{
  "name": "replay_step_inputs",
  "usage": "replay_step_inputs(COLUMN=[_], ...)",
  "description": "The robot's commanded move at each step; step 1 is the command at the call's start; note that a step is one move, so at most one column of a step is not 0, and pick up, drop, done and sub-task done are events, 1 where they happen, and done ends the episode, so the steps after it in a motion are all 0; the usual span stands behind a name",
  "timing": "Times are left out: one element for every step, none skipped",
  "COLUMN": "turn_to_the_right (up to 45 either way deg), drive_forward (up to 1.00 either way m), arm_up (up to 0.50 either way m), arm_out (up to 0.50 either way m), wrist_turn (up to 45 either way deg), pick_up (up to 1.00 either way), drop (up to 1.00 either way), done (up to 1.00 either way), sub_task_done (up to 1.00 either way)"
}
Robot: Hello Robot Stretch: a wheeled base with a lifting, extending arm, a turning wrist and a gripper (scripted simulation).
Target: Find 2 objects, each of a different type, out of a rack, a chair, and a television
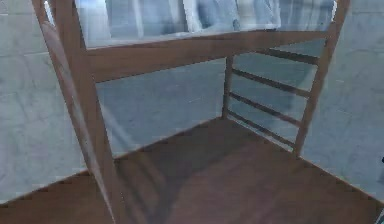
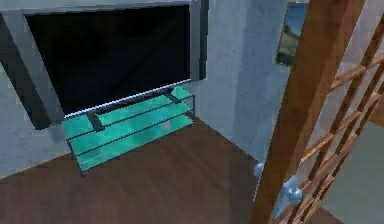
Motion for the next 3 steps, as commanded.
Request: replay_step_inputs(turn_to_the_right=[45.0,6.0,0.0], drive_forward=[0.0,0.0,0.45], arm_up=[0.0,0.0,0.0], arm_out=[0.0,0.0,0.0], wrist_turn=[0.0,0.0,0.0], pick_up=[0.0,0.0,0.0], drop=[0.0,0.0,0.0], done=[0.0,0.0,0.0], sub_task_done=[0.0,0.0,0.0])
